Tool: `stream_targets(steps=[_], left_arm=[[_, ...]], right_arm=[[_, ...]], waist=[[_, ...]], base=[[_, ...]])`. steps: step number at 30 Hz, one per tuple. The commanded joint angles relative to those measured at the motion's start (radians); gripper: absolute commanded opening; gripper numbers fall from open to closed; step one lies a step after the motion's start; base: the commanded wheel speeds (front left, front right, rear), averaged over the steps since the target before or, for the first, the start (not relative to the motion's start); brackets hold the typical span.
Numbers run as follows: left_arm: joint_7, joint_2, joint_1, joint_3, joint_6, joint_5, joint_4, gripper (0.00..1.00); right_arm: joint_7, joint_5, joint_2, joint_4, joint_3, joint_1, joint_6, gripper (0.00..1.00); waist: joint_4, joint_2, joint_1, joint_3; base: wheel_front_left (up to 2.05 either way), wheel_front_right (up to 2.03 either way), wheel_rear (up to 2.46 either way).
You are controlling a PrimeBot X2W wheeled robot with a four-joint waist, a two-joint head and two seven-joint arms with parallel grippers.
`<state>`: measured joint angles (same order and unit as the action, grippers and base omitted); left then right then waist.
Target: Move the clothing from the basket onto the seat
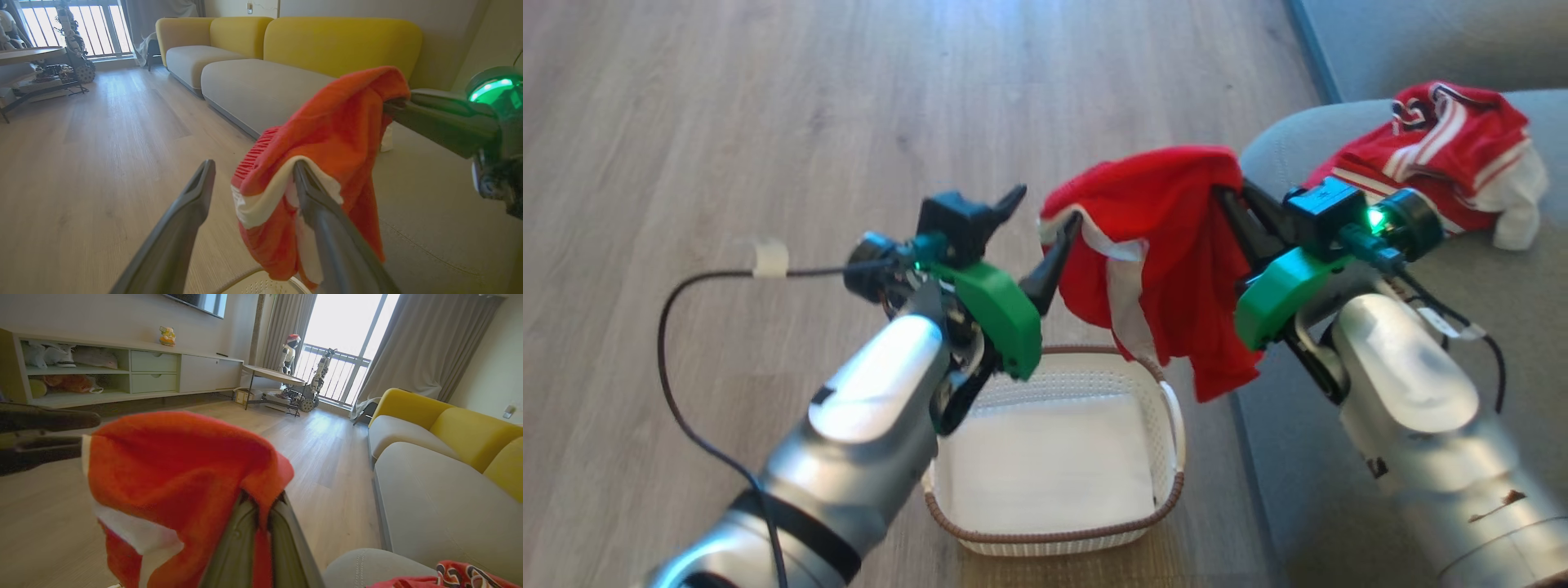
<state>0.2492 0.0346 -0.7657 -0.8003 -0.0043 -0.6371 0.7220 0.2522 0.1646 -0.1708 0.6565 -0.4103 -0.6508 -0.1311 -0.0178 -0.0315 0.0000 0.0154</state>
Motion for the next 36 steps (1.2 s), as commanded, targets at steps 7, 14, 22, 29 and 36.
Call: stream_targets(steps=[7,14,22,29,36], left_arm=[[0.012,0.018,0.041,0.062,-0.005,0.060,-0.081,1.00],[0.013,0.017,0.116,0.082,-0.011,0.096,-0.138,1.00],[0.013,0.016,0.174,0.109,-0.011,0.133,-0.198,1.00],[0.013,0.016,0.188,0.118,-0.016,0.158,-0.225,1.00],[0.013,0.016,0.169,0.121,-0.022,0.180,-0.228,1.00]], right_arm=[[0.010,-0.026,-0.038,-0.050,0.055,-0.072,0.000,0.00],[0.010,-0.047,-0.069,-0.068,0.101,-0.080,0.000,0.00],[-0.011,-0.053,-0.099,-0.106,0.116,-0.096,0.000,0.00],[-0.036,-0.043,-0.122,-0.143,0.121,-0.120,0.000,0.00],[-0.046,-0.031,-0.131,-0.140,0.107,-0.157,0.000,0.00]], waist=[[0.095,0.0000,0.0000,-0.011],[0.200,0.0000,0.0000,-0.024],[0.314,0.0000,0.0000,-0.047],[0.376,0.0000,0.0000,-0.089],[0.385,0.0000,0.0000,-0.145]], base=[[0.00,0.00,0.00],[0.00,0.00,0.00],[0.00,0.00,0.00],[0.00,0.00,0.00],[0.00,0.00,0.00]])
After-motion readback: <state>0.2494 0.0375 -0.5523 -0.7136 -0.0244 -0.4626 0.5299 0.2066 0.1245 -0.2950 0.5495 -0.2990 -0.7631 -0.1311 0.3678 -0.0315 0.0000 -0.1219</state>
